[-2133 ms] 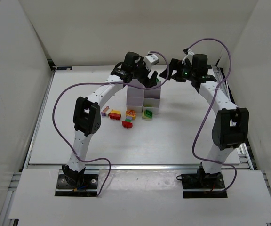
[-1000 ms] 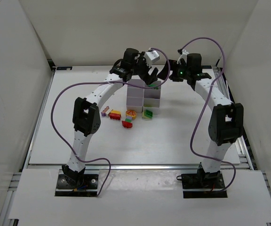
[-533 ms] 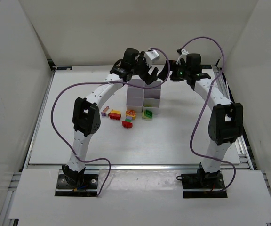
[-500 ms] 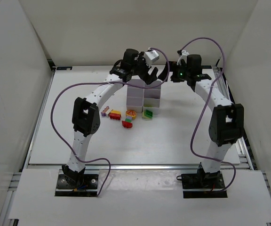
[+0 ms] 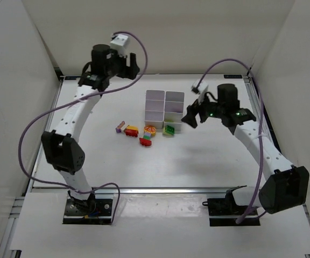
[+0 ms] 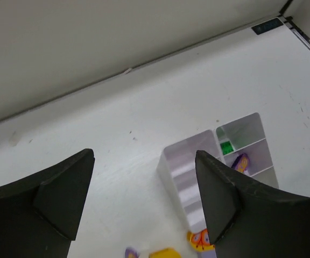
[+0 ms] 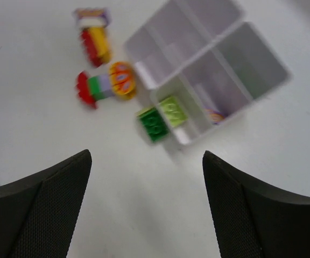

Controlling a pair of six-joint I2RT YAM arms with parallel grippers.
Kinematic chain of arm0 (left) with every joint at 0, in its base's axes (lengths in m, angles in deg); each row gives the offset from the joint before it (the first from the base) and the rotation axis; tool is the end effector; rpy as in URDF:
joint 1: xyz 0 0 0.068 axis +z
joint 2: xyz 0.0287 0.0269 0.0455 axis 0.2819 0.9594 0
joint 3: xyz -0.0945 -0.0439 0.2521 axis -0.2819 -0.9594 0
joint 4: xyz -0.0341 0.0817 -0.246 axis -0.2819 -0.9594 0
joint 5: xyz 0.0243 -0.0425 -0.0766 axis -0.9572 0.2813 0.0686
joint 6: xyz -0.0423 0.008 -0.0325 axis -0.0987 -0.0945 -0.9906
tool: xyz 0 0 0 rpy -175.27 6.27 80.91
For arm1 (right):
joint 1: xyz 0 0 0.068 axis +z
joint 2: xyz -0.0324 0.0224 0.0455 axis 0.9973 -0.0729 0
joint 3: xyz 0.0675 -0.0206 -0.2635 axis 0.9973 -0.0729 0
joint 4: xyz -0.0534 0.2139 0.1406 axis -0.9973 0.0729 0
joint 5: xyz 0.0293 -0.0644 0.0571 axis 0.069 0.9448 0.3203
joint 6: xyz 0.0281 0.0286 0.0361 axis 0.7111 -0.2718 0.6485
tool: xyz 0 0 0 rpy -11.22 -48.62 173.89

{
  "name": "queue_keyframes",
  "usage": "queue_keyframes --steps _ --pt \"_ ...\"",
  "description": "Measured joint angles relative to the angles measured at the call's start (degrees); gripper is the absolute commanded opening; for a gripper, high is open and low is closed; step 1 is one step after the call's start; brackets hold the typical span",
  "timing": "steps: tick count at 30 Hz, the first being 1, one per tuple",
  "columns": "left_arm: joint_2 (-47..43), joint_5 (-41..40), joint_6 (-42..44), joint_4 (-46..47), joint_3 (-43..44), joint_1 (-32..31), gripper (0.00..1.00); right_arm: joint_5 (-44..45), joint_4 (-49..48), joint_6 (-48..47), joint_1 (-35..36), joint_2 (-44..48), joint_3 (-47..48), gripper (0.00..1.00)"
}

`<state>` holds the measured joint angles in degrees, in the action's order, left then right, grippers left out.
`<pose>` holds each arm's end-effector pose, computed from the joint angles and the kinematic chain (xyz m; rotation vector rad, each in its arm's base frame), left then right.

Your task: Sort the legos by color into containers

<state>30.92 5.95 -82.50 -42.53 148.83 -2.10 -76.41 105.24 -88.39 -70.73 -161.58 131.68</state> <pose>0.4043 -0.1434 0.4012 0.4677 1.8502 -0.4212 0.2823 0.0944 0.3392 -0.8046 1.8406 0.5405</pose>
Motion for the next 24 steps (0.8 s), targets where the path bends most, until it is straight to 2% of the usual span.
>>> queue_keyframes --steps 5,8,10,12,14,18,24 --pt "-9.33 0.52 -0.72 -8.74 -7.54 6.43 0.75 -4.57 7.58 -13.66 9.16 0.85 -3.37 0.79" --pt "-14.25 -0.37 -0.81 -13.44 -15.54 7.39 0.69 -4.59 10.34 -15.91 9.51 0.83 -5.18 0.78" --pt "-17.64 -1.44 -0.70 -16.33 -22.64 7.17 0.61 -4.33 10.75 -16.65 9.40 0.83 -5.42 0.81" --pt "-19.54 -2.32 -0.04 -18.56 -28.26 6.84 0.61 -3.93 10.73 -17.18 9.35 0.83 -5.42 0.82" --pt "-20.46 -3.06 1.16 -20.65 -33.18 6.71 0.68 -3.50 10.78 -18.03 9.35 0.59 -5.38 0.82" --pt "-19.85 -2.86 4.17 -24.72 -36.24 7.61 0.70 -2.86 11.47 -18.91 9.09 -0.26 -4.87 0.83" --pt "-17.59 -2.56 9.75 -25.09 -36.09 10.36 0.58 -2.23 11.91 -19.21 8.15 -0.52 -4.66 0.85"
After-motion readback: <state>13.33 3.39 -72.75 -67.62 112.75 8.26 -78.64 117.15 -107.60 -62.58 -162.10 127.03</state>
